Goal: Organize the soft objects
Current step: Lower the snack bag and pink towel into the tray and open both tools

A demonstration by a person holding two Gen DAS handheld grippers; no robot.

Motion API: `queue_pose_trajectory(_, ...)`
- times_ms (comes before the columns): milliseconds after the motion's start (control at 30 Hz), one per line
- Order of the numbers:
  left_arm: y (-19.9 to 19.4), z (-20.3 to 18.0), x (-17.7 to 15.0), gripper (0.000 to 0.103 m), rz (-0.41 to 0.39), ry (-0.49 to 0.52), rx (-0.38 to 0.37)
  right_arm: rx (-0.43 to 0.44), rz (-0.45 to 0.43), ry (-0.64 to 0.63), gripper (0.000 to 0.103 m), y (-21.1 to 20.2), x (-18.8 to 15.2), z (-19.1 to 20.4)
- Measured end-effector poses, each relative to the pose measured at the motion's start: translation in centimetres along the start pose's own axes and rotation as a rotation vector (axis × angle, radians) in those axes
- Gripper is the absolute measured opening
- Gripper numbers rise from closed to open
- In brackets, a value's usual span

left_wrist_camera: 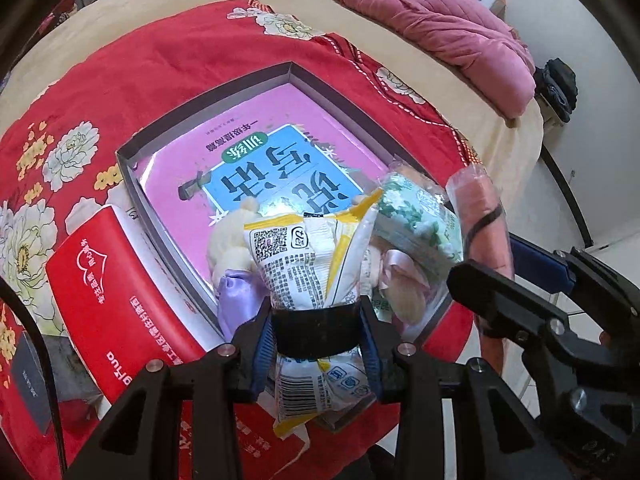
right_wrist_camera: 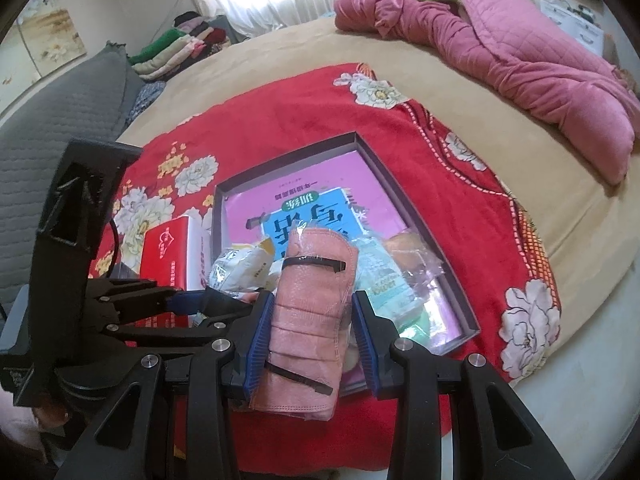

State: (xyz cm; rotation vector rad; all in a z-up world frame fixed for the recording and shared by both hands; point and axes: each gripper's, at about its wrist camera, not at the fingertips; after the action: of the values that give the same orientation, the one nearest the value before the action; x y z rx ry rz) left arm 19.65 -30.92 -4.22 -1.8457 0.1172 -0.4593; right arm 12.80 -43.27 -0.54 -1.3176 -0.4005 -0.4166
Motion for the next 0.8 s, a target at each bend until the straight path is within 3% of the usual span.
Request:
queue_pose_trajectory(500,0.3,0.5,0.1,0.039,-0.006,0.01,-0.031,0.1,0.094,0.026,0.041,4.2,2.5,0.0)
queue_pose_trajectory(800,0.7,0.9,0.2,0.04,0.005,-0.004,-0.025,0.08,0.134,0.053,0.041,5.9,2.3,-0.6)
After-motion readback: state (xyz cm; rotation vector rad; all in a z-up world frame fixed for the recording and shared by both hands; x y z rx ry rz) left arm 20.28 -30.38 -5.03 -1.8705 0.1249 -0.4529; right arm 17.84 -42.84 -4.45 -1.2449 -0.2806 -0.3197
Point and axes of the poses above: each gripper's, at about its wrist camera, not at the fingertips, and y roughly the way its jaws point, z to its left, x to its top, and after that the axes turned 7 degrees about -y, right-handed
